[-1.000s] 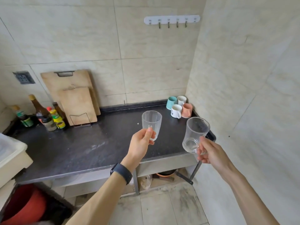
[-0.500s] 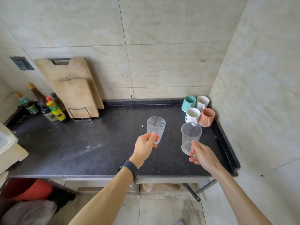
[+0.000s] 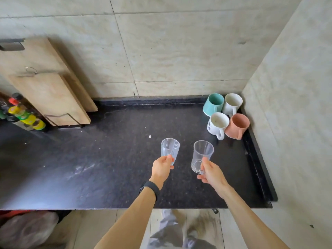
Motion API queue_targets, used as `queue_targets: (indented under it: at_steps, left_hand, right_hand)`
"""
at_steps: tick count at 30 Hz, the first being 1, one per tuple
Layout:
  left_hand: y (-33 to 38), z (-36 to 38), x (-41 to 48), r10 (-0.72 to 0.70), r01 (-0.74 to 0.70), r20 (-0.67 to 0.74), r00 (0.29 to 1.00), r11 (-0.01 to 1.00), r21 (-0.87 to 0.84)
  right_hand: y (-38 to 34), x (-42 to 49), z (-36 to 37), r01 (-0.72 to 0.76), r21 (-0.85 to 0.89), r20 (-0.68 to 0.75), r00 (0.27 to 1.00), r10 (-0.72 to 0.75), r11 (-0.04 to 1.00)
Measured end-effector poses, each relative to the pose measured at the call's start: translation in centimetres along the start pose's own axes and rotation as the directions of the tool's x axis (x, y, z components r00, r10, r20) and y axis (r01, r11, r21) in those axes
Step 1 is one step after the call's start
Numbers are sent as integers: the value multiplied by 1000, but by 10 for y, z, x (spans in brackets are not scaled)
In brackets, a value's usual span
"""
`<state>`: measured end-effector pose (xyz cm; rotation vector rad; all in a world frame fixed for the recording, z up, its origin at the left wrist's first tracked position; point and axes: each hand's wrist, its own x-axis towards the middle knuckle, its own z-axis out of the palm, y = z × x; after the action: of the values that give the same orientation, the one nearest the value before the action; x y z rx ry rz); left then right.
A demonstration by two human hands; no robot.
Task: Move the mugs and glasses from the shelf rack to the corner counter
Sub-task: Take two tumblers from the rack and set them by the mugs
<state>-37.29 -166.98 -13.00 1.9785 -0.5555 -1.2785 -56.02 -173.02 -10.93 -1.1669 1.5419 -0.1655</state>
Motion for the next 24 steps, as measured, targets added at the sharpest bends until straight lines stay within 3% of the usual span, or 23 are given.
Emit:
queue_targets:
  at_steps: [6,14,24]
  left_hand:
    - [19,7,56,-49,51,35,998,997,-53]
    - [44,24,125,-29,37,72,997,993,-112]
    - [96,58,205,45,-28,90,995,985,-172]
  right_hand:
    - [-23,54,12,-70,108,-15,997,72,992]
    - [-58,117,17,-54,195,-12,998,57,979]
    - [-110,204,-1,79,246,-87,994,-59,966]
